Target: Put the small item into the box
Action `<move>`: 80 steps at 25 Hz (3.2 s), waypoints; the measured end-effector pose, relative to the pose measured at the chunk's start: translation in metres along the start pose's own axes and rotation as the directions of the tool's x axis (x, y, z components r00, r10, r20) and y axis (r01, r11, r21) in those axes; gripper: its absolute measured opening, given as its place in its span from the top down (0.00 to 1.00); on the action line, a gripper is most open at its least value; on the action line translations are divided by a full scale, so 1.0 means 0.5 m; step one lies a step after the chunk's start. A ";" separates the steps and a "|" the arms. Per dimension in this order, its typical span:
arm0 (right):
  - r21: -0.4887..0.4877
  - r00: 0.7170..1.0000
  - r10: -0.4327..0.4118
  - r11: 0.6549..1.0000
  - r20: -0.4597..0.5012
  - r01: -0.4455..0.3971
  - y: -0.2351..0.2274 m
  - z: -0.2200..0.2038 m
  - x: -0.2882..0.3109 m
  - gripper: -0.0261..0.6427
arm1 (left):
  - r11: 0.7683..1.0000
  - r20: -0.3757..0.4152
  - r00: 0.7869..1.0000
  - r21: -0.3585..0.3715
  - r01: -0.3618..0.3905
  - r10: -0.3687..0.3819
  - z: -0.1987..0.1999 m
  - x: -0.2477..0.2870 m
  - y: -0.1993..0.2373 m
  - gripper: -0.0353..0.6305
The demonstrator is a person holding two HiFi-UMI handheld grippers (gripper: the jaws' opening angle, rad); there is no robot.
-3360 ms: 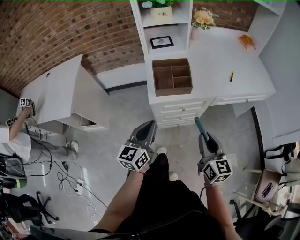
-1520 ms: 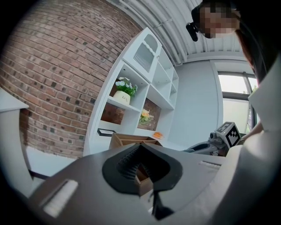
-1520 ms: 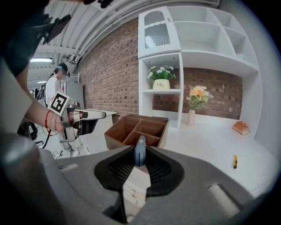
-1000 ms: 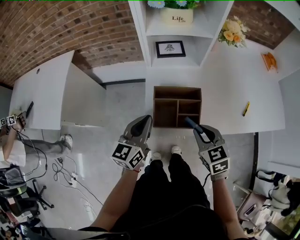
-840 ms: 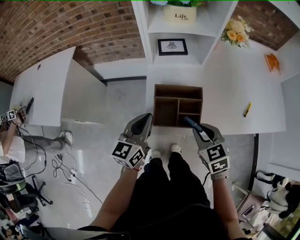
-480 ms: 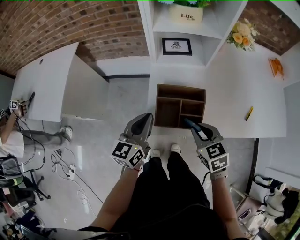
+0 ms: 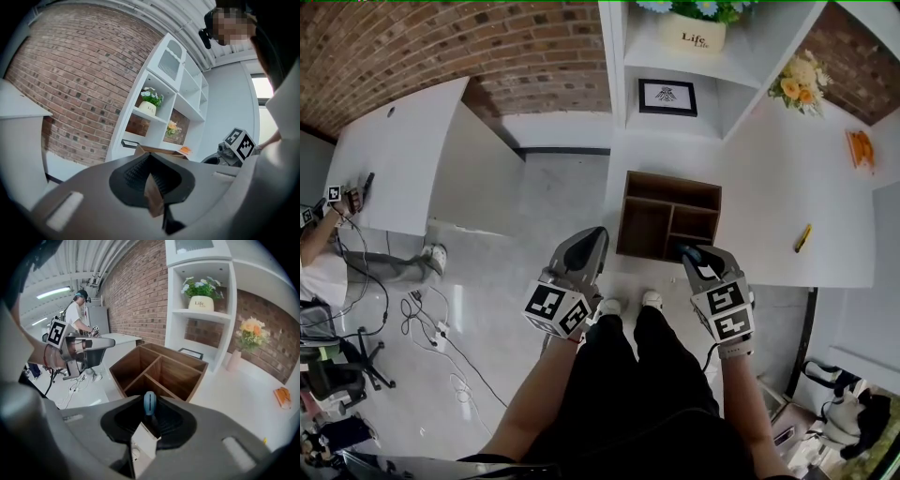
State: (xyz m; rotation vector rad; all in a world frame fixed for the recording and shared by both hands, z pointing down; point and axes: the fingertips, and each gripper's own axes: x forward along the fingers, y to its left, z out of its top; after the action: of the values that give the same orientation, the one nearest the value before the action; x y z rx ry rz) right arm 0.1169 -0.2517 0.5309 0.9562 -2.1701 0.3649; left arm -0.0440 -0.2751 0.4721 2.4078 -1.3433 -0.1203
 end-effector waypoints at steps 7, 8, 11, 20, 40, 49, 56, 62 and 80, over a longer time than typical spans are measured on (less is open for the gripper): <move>-0.021 1.000 -0.007 1.000 -0.009 0.007 0.001 -0.005 0.000 0.85 | 1.000 -0.004 1.000 -0.015 0.002 -0.002 -0.007 0.004 0.005 0.94; -0.024 1.000 -0.012 1.000 -0.009 0.012 0.001 -0.006 -0.001 0.85 | 1.000 -0.005 1.000 -0.015 0.004 -0.004 -0.007 0.005 0.005 0.94; -0.028 1.000 -0.024 0.999 -0.011 0.023 0.001 -0.011 -0.009 0.85 | 1.000 -0.007 1.000 -0.015 0.011 -0.011 -0.008 0.005 0.002 0.94; -0.013 0.999 -0.054 0.998 0.006 0.054 -0.011 -0.018 -0.027 0.84 | 1.000 -0.009 1.000 -0.011 0.024 -0.025 -0.004 0.010 0.000 0.94; 0.059 0.995 -0.098 0.994 0.029 0.096 -0.018 -0.023 -0.063 0.83 | 0.996 -0.025 0.996 -0.009 0.090 -0.091 -0.003 0.028 -0.018 0.94; 0.100 0.992 -0.117 0.989 0.048 0.112 -0.015 -0.035 -0.088 0.83 | 0.992 -0.025 0.991 -0.011 0.128 -0.128 -0.003 0.038 -0.043 0.94; 0.153 0.985 -0.140 0.980 0.104 0.123 -0.022 -0.028 -0.110 0.83 | 0.991 -0.027 0.990 -0.005 0.137 -0.137 -0.003 0.033 -0.052 0.94; 0.158 0.974 -0.178 0.975 0.139 0.156 -0.026 -0.023 -0.128 0.94 | 0.989 -0.026 0.988 0.001 0.151 -0.151 -0.001 0.031 -0.066 0.94; 0.215 0.909 -0.233 0.962 0.345 0.165 -0.056 0.043 -0.183 0.96 | 0.987 -0.004 0.988 0.054 0.154 -0.154 0.045 0.034 -0.069 0.94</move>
State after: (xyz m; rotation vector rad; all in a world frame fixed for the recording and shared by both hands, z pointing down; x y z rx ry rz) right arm 0.1687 -0.2338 0.4493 1.4362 -2.3694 0.3060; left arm -0.0127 -0.2795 0.4403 2.5553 -1.1730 -0.1269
